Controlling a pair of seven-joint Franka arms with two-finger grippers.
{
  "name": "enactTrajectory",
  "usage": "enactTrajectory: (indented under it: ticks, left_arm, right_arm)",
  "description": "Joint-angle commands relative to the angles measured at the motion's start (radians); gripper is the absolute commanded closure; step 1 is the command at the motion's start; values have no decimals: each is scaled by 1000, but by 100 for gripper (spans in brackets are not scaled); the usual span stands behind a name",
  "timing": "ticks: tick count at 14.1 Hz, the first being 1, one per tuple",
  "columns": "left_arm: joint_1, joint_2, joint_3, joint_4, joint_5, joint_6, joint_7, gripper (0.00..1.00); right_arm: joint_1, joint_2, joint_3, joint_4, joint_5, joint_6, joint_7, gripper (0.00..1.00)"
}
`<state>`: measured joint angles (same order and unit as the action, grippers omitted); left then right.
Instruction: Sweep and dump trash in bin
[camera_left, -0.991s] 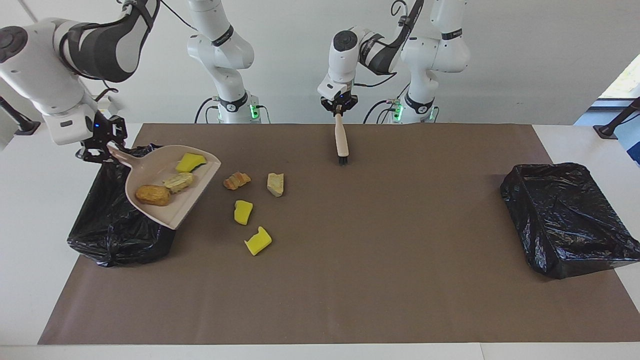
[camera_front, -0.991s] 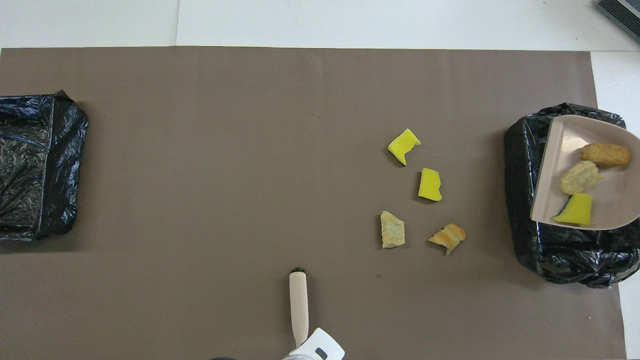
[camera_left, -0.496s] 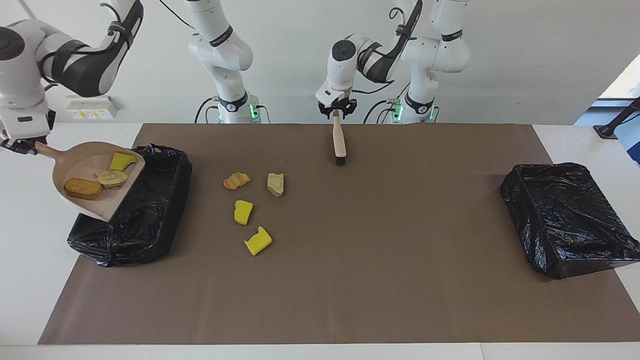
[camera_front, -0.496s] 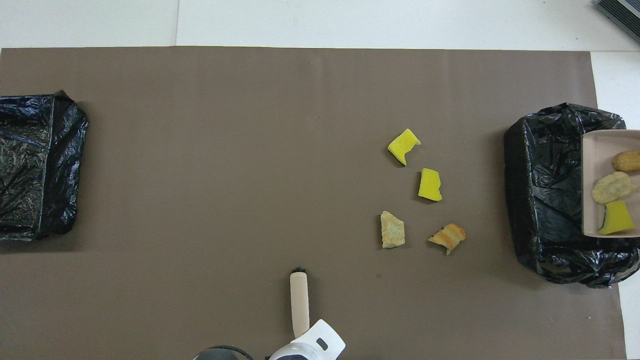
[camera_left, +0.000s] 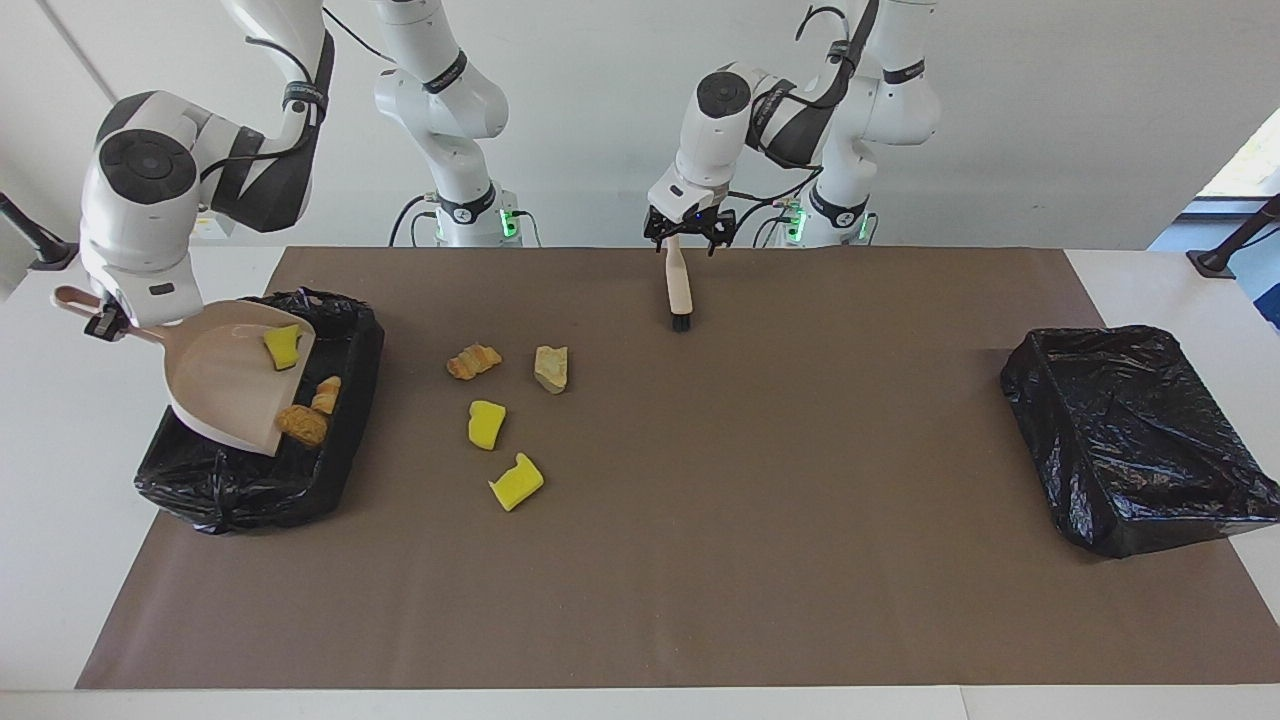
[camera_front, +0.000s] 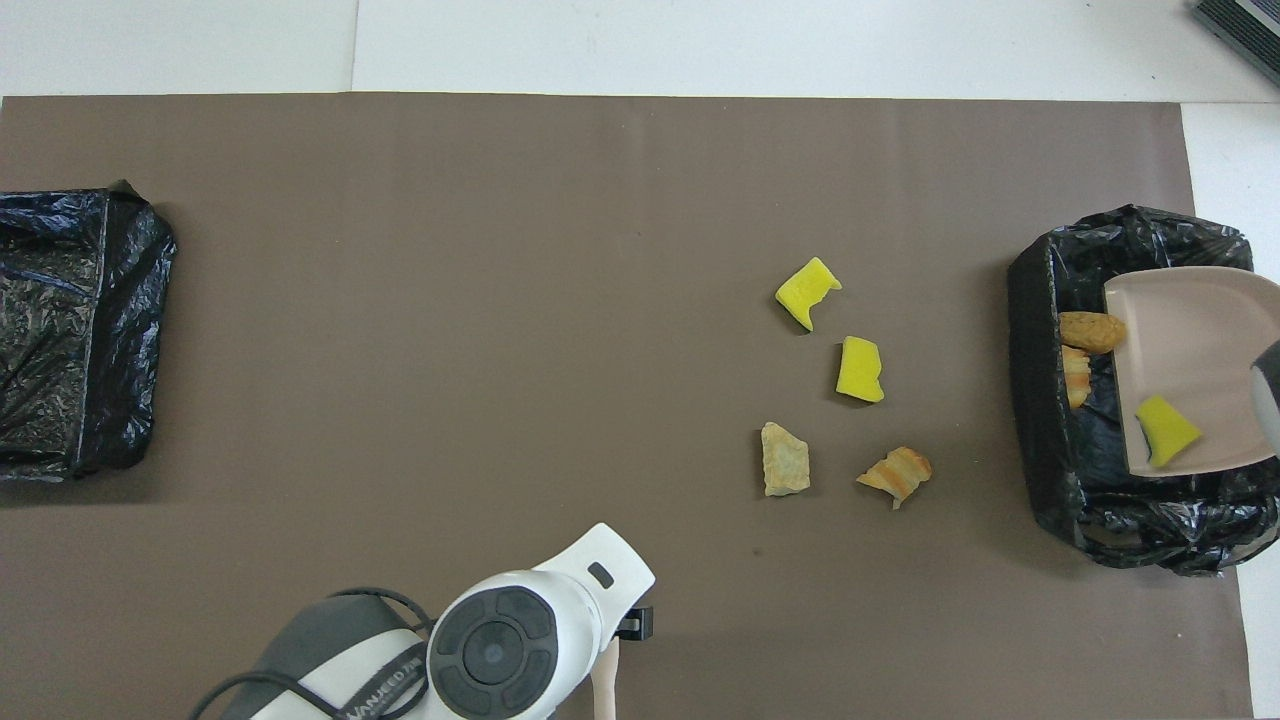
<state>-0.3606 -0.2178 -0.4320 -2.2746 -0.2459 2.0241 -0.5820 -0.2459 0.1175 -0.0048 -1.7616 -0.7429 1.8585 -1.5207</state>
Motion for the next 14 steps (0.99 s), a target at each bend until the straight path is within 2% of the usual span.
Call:
enactTrajectory:
  ticks: [1,3,6,9,11,14]
  left_arm:
    - [-1,28,129,169,91,-157,97,0]
    - [-1,49,235,298,128,-286,166,0]
    - [14,100,324,476,169,-431,250,0]
    - [100,104,360,601,180,-501,362,0]
    - [147,148,372,706,212,-594,437,0]
    - [227,208,374,848,221,-656,531,0]
  right_arm:
    - [23,-10,3,10,-88,-32,10,100]
    - [80,-9,2,11,-154,-38,51,100]
    - [158,-10,2,21,-223,-142,155,100]
    - [183,-10,2,15,-254,-160,188,100]
    - [184,-12,0,13,-276,-170,186,100]
    - [226,-12,5,63,-287,-287,197,100]
